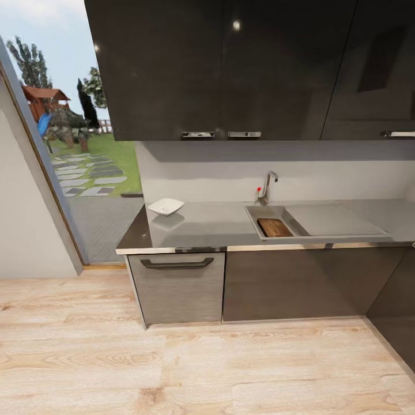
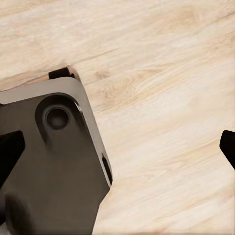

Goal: In the kitchen, take the Vidalia onion out of the sink, dice it on the chopping board with the paring knife, put the diced onion into the bowl on the countertop, then place both the paring knife and the chopping board into the sink.

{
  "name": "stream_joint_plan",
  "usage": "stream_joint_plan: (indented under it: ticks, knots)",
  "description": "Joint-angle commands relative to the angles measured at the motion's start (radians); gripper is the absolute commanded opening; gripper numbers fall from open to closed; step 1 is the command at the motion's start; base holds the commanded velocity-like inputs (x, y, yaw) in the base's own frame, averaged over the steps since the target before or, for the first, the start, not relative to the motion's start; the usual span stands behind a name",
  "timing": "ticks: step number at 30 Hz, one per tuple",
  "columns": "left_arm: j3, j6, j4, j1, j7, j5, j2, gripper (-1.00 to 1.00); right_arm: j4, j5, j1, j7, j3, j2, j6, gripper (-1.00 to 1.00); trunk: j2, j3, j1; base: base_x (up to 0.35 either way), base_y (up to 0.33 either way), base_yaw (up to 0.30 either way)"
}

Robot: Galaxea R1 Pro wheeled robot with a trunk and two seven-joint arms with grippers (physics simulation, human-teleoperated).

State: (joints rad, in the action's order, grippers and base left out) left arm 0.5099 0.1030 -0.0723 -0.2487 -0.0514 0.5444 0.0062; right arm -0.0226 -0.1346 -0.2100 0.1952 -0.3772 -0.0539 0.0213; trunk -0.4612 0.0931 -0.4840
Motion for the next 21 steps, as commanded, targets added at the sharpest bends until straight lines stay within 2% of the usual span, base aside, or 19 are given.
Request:
stream_joint_plan:
  ticks: [1, 4, 5, 7, 12, 21]
  knots:
    - [0.009, -0.017, 0.000, -0.001, -0.002, 0.008, 0.004, 1.00, 0.000, -0.010, -0.001, 0.002, -0.008, 0.000, 0.002, 1.00, -0.002, 0.002, 0.000, 0.000, 0.000, 0.000]
    - [0.010, -0.170, -0.004, 0.000, -0.003, 0.007, 0.032, 1.00, -0.002, -0.006, 0.000, 0.000, -0.010, 0.013, -0.037, 1.00, -0.002, 0.002, 0.000, 0.000, 0.000, 0.000]
    - [0.010, -0.183, -0.003, -0.001, -0.003, 0.007, 0.033, 1.00, -0.002, -0.005, 0.000, -0.001, -0.010, 0.017, -0.048, 1.00, -0.002, 0.002, 0.000, 0.000, 0.000, 0.000]
    - [0.010, -0.219, -0.001, 0.000, -0.004, 0.005, 0.036, 1.00, -0.002, -0.005, 0.000, -0.002, -0.009, 0.042, -0.112, 1.00, -0.002, 0.002, 0.000, 0.000, 0.000, 0.000]
    - [0.010, -0.233, -0.003, 0.000, -0.004, 0.008, 0.034, 1.00, -0.001, -0.006, 0.000, -0.002, -0.010, 0.055, -0.211, 1.00, -0.002, 0.002, 0.000, 0.000, 0.000, 0.000]
    - [0.010, -0.236, -0.002, -0.001, -0.004, 0.006, 0.034, 1.00, -0.001, -0.005, 0.000, -0.002, -0.008, 0.057, -0.229, 1.00, -0.002, 0.002, 0.000, 0.000, 0.000, 0.000]
